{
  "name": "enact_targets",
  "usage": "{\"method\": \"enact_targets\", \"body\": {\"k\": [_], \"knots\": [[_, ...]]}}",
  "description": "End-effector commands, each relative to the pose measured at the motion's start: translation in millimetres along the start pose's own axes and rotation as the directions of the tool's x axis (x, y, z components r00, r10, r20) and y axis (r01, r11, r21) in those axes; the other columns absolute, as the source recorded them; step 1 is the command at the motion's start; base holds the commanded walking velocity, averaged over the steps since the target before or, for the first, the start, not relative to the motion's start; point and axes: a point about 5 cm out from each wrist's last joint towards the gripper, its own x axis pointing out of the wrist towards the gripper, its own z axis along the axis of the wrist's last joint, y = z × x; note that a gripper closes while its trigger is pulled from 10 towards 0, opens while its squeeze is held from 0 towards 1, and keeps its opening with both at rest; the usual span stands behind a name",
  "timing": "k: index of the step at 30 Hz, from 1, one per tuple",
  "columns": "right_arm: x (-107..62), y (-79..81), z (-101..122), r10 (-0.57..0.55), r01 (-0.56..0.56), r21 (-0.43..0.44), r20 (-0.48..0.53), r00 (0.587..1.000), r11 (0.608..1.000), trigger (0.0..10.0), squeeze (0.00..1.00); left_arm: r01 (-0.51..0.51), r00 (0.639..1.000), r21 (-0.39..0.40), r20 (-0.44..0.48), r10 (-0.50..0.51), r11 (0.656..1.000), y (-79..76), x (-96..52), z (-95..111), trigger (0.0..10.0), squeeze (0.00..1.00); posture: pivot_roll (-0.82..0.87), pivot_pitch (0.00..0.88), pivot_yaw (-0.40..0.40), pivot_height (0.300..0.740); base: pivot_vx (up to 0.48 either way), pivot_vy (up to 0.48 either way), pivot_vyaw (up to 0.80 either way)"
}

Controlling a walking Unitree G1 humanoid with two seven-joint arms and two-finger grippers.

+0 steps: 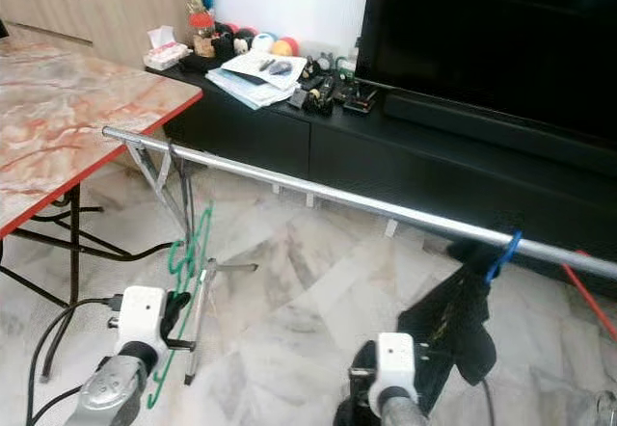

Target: Hang hanger

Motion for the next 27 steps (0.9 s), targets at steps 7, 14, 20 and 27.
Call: {"method": "enact_targets", "body": {"k": [7, 14, 20, 27], "knots": [[1.8, -4.0, 8.1, -0.012, 0.012, -0.01, 0.034, 0.999, 1.0, 10.0, 0.0, 0.016, 1.0, -0.005, -0.001, -0.016, 1.0, -4.4, 0.1, 0.3, 10.0, 0.0, -0.05, 0.068, 0.036, 0.74, 0.0, 0.381, 0.0], [1.9, -3.6, 6.8, -0.015, 0.015, -0.01, 0.019, 1.0, 1.0, 10.0, 0.0, 0.042, 0.999, -0.01, 0.009, -0.042, 0.999, -6.8, 0.1, 1.0, 10.0, 0.0, -0.05, 0.067, 0.037, 0.74, 0.0, 0.162, -0.23], [2.2, -2.2, 7.8, -0.013, 0.013, -0.011, 0.025, 1.0, 1.0, 10.0, 0.0, 0.067, 0.998, -0.01, 0.016, -0.067, 0.998, -10.0, 0.0, 2.2, 10.0, 0.0, -0.05, 0.065, 0.038, 0.74, 0.0, 0.0, -0.8], [2.8, -0.4, 9.3, -0.008, 0.008, -0.01, 0.028, 1.0, 1.0, 10.0, 0.0, 0.072, 0.997, -0.007, 0.016, -0.071, 0.997, -10.2, 0.0, 2.2, 10.0, 0.0, -0.04, 0.062, 0.039, 0.74, 0.0, 0.0, -0.8]]}}
